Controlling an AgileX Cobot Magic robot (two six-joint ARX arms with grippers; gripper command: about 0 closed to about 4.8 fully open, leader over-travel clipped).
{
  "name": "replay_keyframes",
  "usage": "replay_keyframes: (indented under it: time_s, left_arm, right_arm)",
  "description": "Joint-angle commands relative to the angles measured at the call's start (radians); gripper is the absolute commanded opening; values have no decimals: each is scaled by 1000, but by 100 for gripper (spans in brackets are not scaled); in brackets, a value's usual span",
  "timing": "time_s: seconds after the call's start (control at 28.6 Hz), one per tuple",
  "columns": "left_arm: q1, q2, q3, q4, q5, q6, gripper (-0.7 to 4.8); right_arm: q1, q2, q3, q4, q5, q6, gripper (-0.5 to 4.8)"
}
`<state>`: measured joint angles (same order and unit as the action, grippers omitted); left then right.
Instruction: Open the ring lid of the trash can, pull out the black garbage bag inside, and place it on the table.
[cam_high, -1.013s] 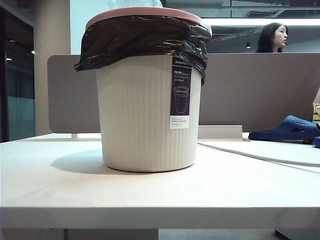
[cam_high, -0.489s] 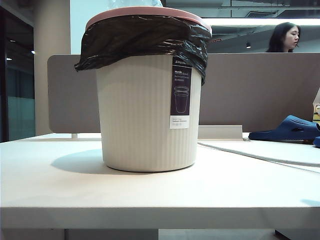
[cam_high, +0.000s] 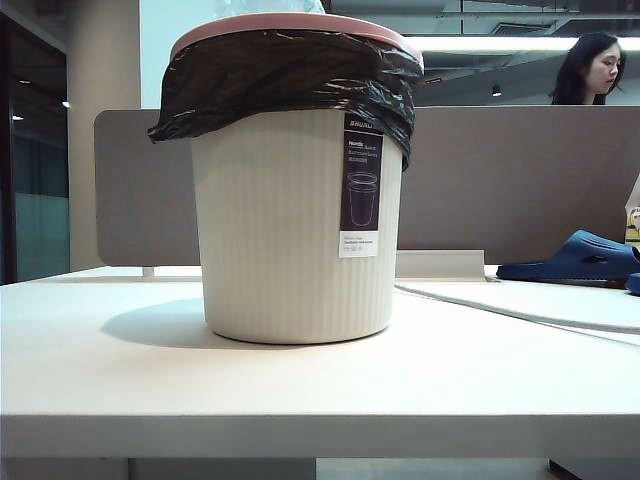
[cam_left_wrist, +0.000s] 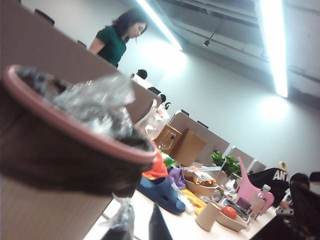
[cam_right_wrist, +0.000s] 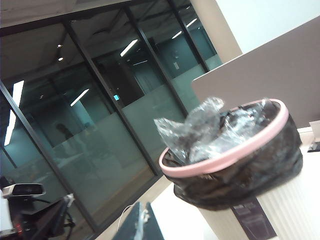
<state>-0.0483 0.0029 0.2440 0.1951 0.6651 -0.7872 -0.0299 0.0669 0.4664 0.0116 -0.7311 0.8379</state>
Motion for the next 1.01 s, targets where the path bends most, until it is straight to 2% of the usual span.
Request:
replay_keyframes:
  time_s: [0.03,0.1,0.14,0.24,0.45,0.59,0.77,0.94,1.01]
  left_arm:
    - [0,11,131,-107,3,134,41]
    - [0,31,215,-160,5,193,-2]
    - [0,44,252,-183,6,216,-6]
    - [0,104,381,-262,35,290,-5]
    - [0,240,607,-403,77,398,-6]
    - [-1,335,718,-419,77,418,-6]
    - [-3,471,814,-426,126,416,-5]
    - [-58,580,848,-446,143,419,-6]
    - [-102,614,848,-471,142,452,-6]
  right_arm:
    - [0,73,107,-59,-2,1,-2]
    - [0,127,175,-107,18,1,-2]
    - [0,153,203,-131,29,0,-2]
    - [1,250,277,-152,32,-1,-2]
    - [11,440,384,-149,-30,-6,-2]
    - [75,556,458,-150,-34,-42,-2]
    - [242,698,533,-150,-21,-98,-2]
    - [489,820,548,-155,147,-213,-2]
    - [576,874,548,-161,220,-254,-2]
